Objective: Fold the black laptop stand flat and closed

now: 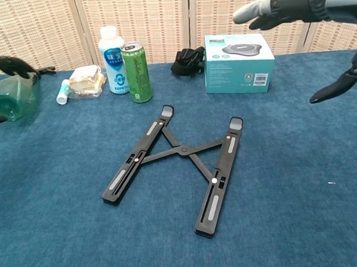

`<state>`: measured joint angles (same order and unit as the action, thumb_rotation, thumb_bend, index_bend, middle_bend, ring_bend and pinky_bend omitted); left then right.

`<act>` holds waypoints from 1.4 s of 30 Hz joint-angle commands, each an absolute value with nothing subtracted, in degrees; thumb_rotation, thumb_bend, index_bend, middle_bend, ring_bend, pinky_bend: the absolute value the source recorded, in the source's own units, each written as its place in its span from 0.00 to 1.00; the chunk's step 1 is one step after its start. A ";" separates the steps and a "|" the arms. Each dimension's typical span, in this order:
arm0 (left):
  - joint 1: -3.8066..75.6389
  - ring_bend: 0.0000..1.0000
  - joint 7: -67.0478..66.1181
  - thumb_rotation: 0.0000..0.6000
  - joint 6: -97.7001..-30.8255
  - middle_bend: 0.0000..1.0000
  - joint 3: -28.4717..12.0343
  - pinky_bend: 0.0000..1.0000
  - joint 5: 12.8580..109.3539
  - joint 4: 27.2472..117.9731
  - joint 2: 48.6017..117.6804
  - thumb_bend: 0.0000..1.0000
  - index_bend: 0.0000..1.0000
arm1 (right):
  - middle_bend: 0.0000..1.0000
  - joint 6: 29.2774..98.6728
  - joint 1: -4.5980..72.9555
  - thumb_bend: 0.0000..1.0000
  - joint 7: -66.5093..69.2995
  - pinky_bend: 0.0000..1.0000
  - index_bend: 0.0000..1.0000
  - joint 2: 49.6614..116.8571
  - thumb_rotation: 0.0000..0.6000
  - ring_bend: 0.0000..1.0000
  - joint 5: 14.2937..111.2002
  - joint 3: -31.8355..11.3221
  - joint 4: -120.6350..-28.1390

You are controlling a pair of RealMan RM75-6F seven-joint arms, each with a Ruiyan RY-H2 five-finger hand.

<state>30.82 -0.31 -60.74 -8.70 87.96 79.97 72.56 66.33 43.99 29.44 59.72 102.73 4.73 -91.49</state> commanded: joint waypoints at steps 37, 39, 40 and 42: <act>42.49 0.14 12.49 1.00 -56.07 0.11 -5.48 0.07 87.03 58.26 87.24 0.24 0.05 | 0.00 48.24 50.23 0.00 -4.55 0.00 0.00 87.94 1.00 0.00 95.01 -1.35 -66.97; 42.20 0.14 12.45 1.00 -56.43 0.11 -5.30 0.07 86.88 58.73 86.88 0.24 0.05 | 0.00 48.15 50.49 0.00 -4.28 0.00 0.00 88.93 1.00 0.00 95.11 -1.08 -65.61; 42.09 0.14 12.44 1.00 -56.56 0.11 -5.21 0.07 86.82 58.89 86.75 0.24 0.05 | 0.00 48.19 50.60 0.00 -4.24 0.00 0.00 89.35 1.00 0.00 95.21 -0.97 -65.00; 41.86 0.14 12.41 1.00 -56.72 0.11 -4.98 0.07 86.70 59.21 86.45 0.24 0.05 | 0.00 48.26 50.87 0.00 -4.38 0.00 0.00 90.38 1.00 0.00 95.39 -0.76 -63.52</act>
<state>41.92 12.43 -56.66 -5.04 86.75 59.14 86.51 48.28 50.56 -4.40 89.62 95.23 -1.00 -64.43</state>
